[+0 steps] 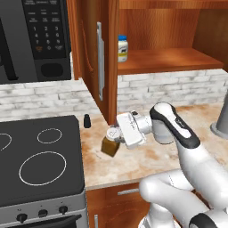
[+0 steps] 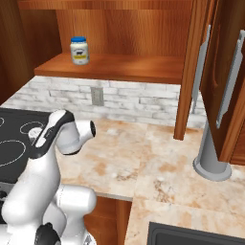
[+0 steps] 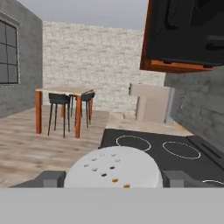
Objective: Collect the turmeric, mayonnaise, and shaker from the cabinet and place them next to the stove.
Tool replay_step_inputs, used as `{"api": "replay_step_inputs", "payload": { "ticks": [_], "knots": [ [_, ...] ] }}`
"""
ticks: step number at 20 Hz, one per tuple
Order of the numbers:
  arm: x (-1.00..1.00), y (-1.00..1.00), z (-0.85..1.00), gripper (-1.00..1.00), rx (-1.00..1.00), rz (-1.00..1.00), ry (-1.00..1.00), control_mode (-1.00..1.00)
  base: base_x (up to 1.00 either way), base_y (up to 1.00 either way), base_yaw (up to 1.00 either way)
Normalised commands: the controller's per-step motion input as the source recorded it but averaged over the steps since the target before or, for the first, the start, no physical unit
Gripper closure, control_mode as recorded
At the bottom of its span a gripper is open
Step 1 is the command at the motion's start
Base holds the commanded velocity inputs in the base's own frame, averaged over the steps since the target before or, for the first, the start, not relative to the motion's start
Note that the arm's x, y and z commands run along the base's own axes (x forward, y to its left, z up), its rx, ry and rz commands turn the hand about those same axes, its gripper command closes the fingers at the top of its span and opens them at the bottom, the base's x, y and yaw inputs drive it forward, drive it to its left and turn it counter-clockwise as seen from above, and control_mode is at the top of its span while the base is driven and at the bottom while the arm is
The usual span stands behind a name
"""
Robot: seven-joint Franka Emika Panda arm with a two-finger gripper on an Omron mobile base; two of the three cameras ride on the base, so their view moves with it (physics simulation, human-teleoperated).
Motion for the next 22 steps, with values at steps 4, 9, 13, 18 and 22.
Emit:
{"api": "replay_step_inputs", "payload": {
  "ticks": [4, 9, 13, 18, 22],
  "knots": [
    [0.7, 0.0, -0.32, 1.0, 0.12, 0.03, 0.0, -1.0, 0.0, 0.0, 0.0],
    [0.68, 0.0, -0.33, 1.0, 0.11, 0.06, 0.0, -1.0, 0.0, 0.0, 0.0],
    [0.58, 0.12, -0.34, 1.0, 0.02, 0.0, 0.0, -1.0, 0.0, 0.0, 0.0],
    [0.43, 0.02, -0.17, 1.0, -0.02, 0.0, 0.03, -1.0, 0.0, 0.0, 0.0],
    [0.42, 0.15, -0.14, 1.0, -0.03, 0.0, 0.04, -1.0, 0.0, 0.0, 0.0]
  ]
}}
